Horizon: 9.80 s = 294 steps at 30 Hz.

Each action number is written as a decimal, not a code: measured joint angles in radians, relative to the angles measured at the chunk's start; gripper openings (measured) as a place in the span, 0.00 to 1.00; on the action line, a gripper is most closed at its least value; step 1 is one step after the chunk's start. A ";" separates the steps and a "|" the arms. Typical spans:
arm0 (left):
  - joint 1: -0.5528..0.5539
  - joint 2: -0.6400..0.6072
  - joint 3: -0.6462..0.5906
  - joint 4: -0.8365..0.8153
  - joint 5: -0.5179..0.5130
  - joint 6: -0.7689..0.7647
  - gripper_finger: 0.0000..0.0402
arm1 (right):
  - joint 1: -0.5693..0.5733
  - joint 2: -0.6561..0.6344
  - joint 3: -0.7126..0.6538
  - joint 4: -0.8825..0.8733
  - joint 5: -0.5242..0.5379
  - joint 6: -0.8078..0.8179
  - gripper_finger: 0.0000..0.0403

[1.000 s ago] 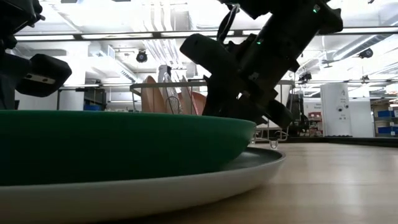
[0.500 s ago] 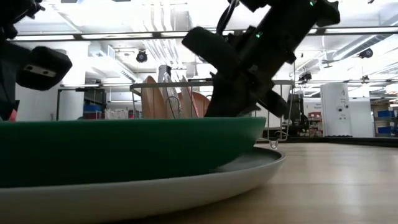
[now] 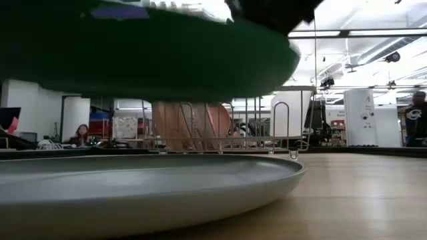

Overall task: Sort dishes
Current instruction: Put the green plate in the dish rack, then adjust the Dish rack

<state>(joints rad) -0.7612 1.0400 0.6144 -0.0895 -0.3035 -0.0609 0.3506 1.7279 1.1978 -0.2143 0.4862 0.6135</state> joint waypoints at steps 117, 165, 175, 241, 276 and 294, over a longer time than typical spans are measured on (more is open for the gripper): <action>-0.003 -0.098 0.045 0.212 -0.405 0.243 0.00 | -0.888 -0.231 0.119 -0.177 -1.194 -3.035 0.00; -0.003 -0.097 0.045 0.217 -0.413 0.243 0.00 | -0.879 -0.129 0.116 -0.133 -1.187 -2.783 0.34; -0.003 -0.097 0.045 0.217 -0.413 0.236 0.00 | -0.881 -0.131 0.116 -0.108 -1.113 -2.758 0.46; -0.003 -0.097 0.044 0.215 -0.413 0.232 0.00 | -0.787 -0.210 0.134 -0.277 -0.479 -2.413 0.69; -0.037 0.243 0.060 -0.068 -0.112 -0.460 0.00 | -0.215 -0.565 -0.388 -0.472 -0.067 0.401 0.50; -0.154 0.334 0.062 -0.008 -0.099 -0.559 0.00 | 0.267 -0.405 -0.404 -0.212 0.100 0.775 0.50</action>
<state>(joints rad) -0.9152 1.3739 0.6765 -0.0971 -0.4027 -0.6196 0.6177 1.3231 0.7941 -0.4262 0.5863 1.3888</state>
